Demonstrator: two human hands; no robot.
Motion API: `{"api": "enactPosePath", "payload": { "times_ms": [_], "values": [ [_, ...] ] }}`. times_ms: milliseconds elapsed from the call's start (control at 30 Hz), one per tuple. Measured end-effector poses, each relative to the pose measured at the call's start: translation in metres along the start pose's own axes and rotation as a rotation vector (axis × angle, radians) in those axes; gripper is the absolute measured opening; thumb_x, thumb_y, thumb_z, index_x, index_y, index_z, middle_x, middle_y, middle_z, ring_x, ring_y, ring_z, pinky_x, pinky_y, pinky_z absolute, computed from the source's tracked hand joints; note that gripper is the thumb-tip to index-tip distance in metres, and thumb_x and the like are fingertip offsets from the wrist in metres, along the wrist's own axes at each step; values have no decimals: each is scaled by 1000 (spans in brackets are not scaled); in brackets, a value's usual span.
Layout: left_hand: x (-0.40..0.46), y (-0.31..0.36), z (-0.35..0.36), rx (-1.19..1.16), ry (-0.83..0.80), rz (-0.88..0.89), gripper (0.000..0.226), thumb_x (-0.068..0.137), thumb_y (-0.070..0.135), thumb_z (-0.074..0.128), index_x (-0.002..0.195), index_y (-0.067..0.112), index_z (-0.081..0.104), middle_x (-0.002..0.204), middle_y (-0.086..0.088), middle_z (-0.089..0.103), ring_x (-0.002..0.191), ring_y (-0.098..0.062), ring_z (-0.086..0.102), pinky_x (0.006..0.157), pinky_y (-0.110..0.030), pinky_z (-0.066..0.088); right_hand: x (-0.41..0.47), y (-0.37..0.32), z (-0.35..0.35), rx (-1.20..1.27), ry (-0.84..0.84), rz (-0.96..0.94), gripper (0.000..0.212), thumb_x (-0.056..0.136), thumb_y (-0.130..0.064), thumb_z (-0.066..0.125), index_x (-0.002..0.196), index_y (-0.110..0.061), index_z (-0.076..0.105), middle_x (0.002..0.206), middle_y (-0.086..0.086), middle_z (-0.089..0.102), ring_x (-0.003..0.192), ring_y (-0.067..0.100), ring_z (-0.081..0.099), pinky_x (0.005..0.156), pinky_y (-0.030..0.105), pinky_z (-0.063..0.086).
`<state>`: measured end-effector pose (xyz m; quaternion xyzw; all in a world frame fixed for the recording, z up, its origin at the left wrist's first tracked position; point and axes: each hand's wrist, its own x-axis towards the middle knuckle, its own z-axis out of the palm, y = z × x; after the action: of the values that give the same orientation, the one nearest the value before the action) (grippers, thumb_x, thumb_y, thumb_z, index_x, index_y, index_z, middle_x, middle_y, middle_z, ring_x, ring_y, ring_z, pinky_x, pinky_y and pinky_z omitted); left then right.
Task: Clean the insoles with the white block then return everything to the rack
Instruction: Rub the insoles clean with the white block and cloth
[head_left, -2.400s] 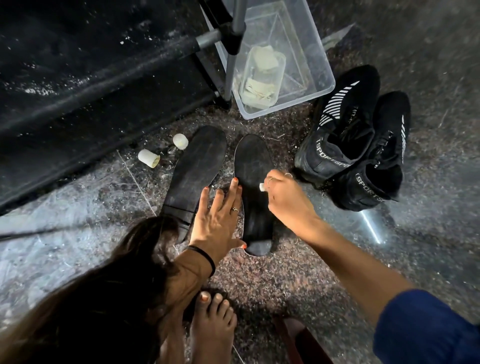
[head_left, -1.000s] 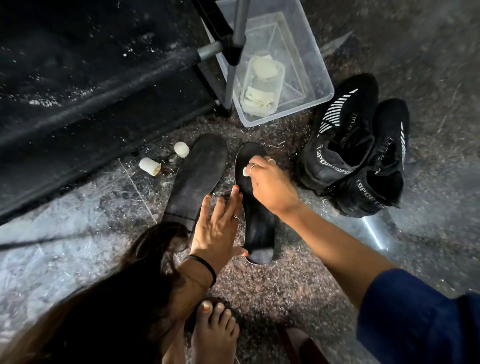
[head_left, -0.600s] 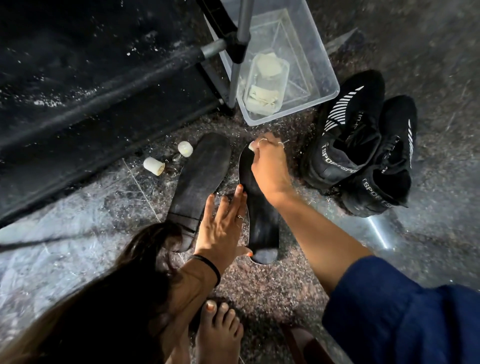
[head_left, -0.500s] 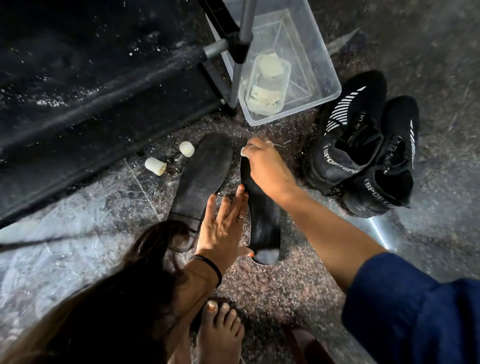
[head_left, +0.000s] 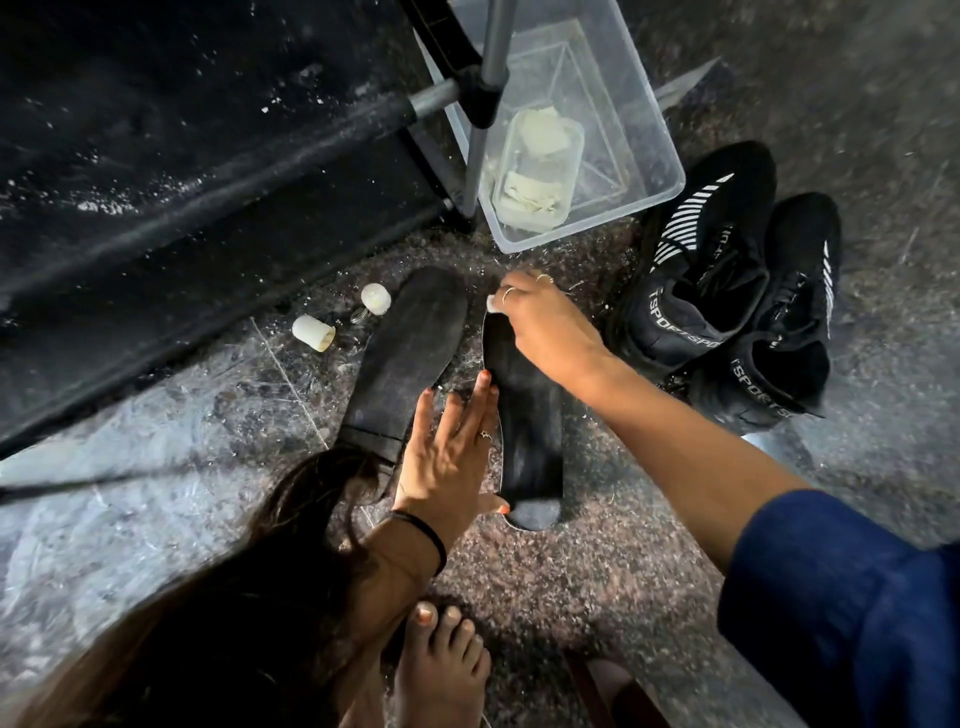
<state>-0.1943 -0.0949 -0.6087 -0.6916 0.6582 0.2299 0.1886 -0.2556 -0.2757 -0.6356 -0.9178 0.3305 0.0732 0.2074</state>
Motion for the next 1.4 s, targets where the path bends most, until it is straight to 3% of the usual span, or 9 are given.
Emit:
{"api": "enactPosePath", "payload": {
  "times_ms": [167, 267, 400, 600, 833, 933, 1100, 1267, 1400],
  "values": [
    [-1, -1, 0, -1, 13, -2, 120, 78, 73, 48, 143, 5, -26, 152, -10, -31, 145, -30, 1, 114, -50, -9, -11, -10, 7, 190, 255, 365, 35, 77, 17, 48, 100, 1, 68, 106, 13, 59, 98, 30, 55, 89, 31, 46],
    [-2, 0, 0, 9, 10, -8, 120, 78, 73, 48, 143, 4, -26, 153, -10, -31, 145, -30, 0, 113, -51, -10, -30, -29, 18, 128, 146, 154, 36, 74, 17, 52, 99, -4, 68, 97, 7, 59, 88, 27, 53, 79, 30, 44],
    [0, 2, 1, 8, 0, -13, 121, 77, 74, 48, 143, 4, -27, 154, -9, -28, 145, -29, 1, 113, -51, -10, -43, -24, 20, 71, -22, -66, 34, 76, 13, 47, 97, -6, 66, 99, 7, 56, 92, 28, 49, 75, 44, 50],
    [-1, 0, 0, 15, 5, -6, 119, 79, 73, 46, 143, 4, -26, 152, -10, -32, 145, -29, 2, 114, -50, -7, -37, 2, 15, 149, 250, 357, 28, 76, 16, 54, 95, 1, 68, 97, 12, 61, 91, 31, 56, 81, 33, 46],
    [-1, 1, 1, 9, 2, -14, 121, 77, 73, 51, 145, 5, -23, 155, -9, -26, 145, -29, 3, 114, -51, -7, -68, -30, 25, 85, 1, 24, 29, 81, 13, 47, 97, -6, 63, 96, 3, 53, 88, 24, 48, 70, 40, 49],
    [0, 1, 2, 9, 0, -13, 122, 76, 73, 51, 144, 4, -24, 153, -9, -29, 144, -30, 4, 114, -51, -4, -70, -8, 22, 57, 57, 118, 37, 78, 16, 48, 100, -7, 66, 96, 4, 55, 90, 25, 51, 72, 36, 49],
    [1, 0, 4, 24, -10, -9, 122, 77, 75, 48, 140, 3, -29, 152, -10, -33, 145, -30, 2, 114, -51, -7, -79, -13, 22, 132, 196, 410, 24, 86, 10, 51, 102, 0, 67, 97, 7, 59, 90, 29, 56, 72, 28, 43],
    [1, 0, 3, -4, -7, -5, 122, 76, 73, 50, 144, 5, -24, 154, -10, -28, 145, -30, 4, 114, -52, -4, -103, -33, 24, 146, -82, 134, 41, 87, 9, 42, 122, -9, 56, 115, 3, 50, 103, 25, 46, 83, 35, 44],
    [0, -1, 2, -7, -9, -7, 122, 77, 73, 50, 143, 5, -26, 152, -9, -32, 145, -30, 3, 114, -52, -5, -110, -15, 22, 206, -59, 296, 35, 89, 5, 42, 118, -6, 59, 116, 8, 52, 104, 26, 47, 86, 34, 40]
  ]
}}
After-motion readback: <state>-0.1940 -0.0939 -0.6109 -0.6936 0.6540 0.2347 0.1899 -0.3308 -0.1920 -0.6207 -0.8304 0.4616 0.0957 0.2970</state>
